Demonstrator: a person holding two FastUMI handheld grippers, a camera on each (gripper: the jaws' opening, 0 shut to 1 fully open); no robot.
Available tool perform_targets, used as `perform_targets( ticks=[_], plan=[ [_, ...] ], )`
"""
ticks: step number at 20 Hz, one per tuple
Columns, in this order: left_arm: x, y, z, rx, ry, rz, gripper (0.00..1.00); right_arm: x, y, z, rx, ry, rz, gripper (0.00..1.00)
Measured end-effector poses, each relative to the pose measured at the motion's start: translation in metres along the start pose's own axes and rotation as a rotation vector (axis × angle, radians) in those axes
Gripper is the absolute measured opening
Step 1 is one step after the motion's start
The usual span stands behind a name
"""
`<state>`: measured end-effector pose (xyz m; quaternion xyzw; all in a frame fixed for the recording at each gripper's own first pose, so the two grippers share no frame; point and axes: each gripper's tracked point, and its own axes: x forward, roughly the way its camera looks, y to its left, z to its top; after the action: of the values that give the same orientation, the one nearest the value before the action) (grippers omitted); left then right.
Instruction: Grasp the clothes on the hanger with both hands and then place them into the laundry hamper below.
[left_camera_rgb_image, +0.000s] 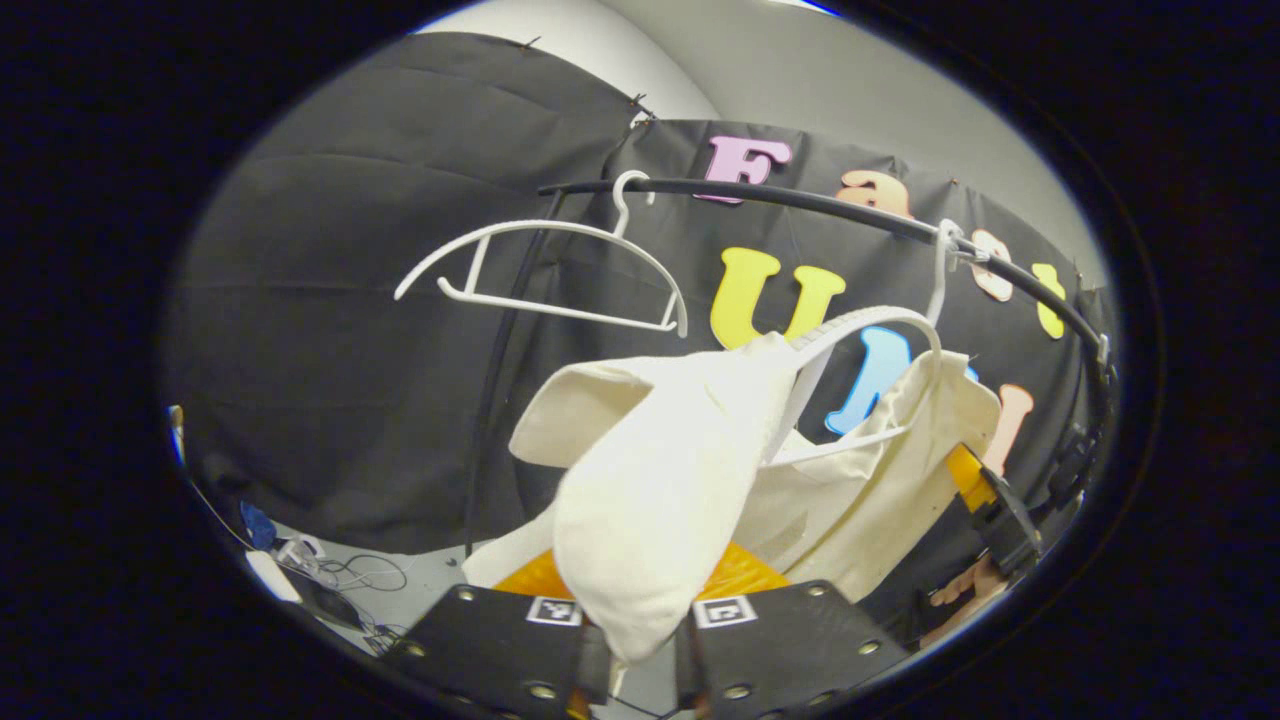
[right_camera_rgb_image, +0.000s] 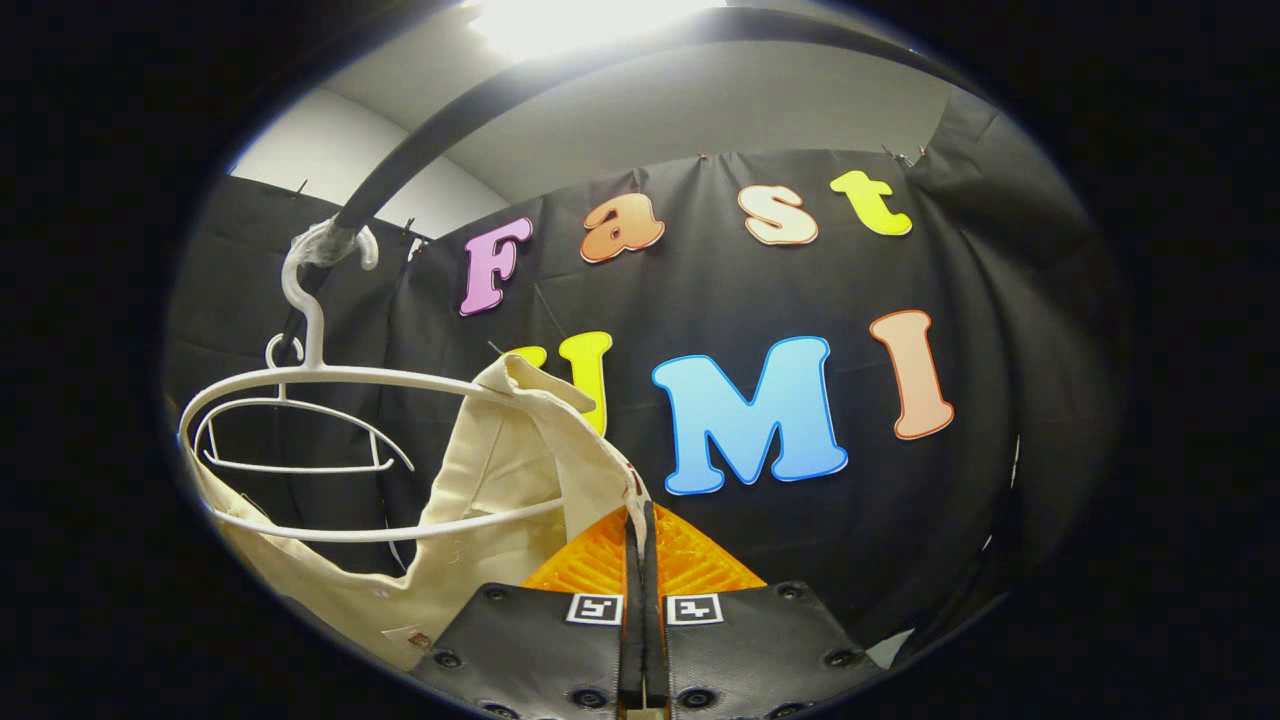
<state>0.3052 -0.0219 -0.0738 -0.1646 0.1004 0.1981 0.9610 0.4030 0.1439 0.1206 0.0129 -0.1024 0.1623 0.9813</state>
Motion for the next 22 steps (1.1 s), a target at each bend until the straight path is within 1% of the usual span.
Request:
perform_targets(
  ticks=[1, 2, 4, 8, 11, 13, 14, 16, 17, 19, 22],
  plan=[
    [-0.002, -0.005, 0.001, 0.009, 0.000, -0.033, 0.20, 0.002, -0.002, -0.001, 0.001, 0.002, -0.003, 0.02],
    [-0.004, -0.004, 0.003, 0.038, -0.001, -0.039, 0.08, 0.003, -0.005, -0.002, 0.004, 0.004, -0.008, 0.02],
    [-0.012, 0.001, 0.014, 0.062, -0.035, -0.057, 0.05, 0.005, -0.006, -0.003, 0.012, 0.005, -0.016, 0.02],
    [-0.039, 0.015, 0.045, 0.095, -0.082, -0.066, 0.05, 0.006, -0.016, 0.000, 0.018, -0.003, -0.042, 0.02],
    [-0.054, 0.023, 0.066, 0.070, -0.088, -0.089, 0.04, 0.012, -0.023, 0.003, 0.023, -0.013, -0.067, 0.02],
    [-0.061, 0.023, 0.073, 0.029, -0.069, -0.124, 0.04, 0.018, -0.028, 0.001, 0.015, -0.009, -0.079, 0.02],
    [-0.067, 0.022, 0.076, -0.001, -0.050, -0.157, 0.04, 0.022, -0.030, -0.002, 0.017, -0.002, -0.084, 0.02],
    [-0.075, 0.024, 0.082, -0.096, -0.025, -0.209, 0.04, 0.025, -0.035, -0.005, 0.014, 0.005, -0.092, 0.02],
    [-0.078, 0.032, 0.089, -0.134, -0.026, -0.213, 0.04, 0.025, -0.035, -0.007, 0.012, 0.011, -0.090, 0.02],
    [-0.079, 0.054, 0.097, -0.150, -0.043, -0.195, 0.05, 0.026, -0.037, -0.013, 0.005, 0.022, -0.089, 0.02],
    [-0.083, 0.075, 0.098, -0.206, -0.032, -0.218, 0.04, 0.026, -0.034, -0.020, -0.005, 0.029, -0.077, 0.02]
  ],
)
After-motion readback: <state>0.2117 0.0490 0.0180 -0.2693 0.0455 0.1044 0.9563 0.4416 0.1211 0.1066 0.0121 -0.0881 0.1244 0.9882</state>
